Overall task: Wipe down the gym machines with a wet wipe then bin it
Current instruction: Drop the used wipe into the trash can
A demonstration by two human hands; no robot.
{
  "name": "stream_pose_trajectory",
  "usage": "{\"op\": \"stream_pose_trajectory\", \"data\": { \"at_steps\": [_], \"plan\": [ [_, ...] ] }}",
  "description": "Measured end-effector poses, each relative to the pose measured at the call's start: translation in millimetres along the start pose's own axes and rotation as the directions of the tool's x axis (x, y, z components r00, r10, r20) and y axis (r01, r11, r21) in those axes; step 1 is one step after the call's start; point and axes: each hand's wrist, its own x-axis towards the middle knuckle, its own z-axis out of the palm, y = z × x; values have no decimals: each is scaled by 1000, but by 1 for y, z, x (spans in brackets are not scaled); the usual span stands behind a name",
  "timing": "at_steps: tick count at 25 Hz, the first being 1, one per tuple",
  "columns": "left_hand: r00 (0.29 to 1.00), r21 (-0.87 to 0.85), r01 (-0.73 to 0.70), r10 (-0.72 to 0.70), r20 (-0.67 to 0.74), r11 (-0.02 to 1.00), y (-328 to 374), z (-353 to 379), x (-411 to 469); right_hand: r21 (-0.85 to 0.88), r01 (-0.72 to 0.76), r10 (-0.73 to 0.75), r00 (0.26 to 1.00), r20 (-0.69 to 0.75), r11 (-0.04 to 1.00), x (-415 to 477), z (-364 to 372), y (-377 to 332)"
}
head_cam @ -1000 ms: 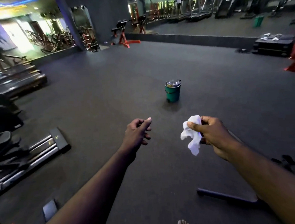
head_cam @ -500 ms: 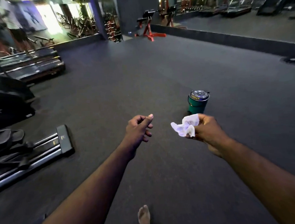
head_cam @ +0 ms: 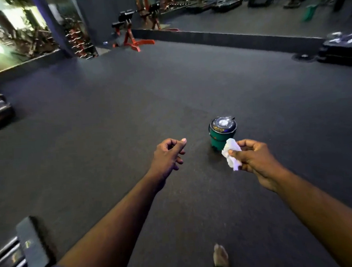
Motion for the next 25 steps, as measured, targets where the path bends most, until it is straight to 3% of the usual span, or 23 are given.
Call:
{"op": "stream_pose_trajectory", "data": {
  "at_steps": [13, 18, 25],
  "plan": [
    [980, -11, 57, -54, 192, 998, 39, 87, 412, 28, -18, 23, 980, -199, 999, 395, -10, -86],
    [966, -14, 101, -95, 242, 995, 27, 110, 560, 41, -49, 58, 962, -267, 998, 523, 1, -87],
    [879, 47, 187, -189, 437, 981, 17, 148, 758, 163, -148, 205, 879, -430, 975, 681, 24, -89]
  ]
}}
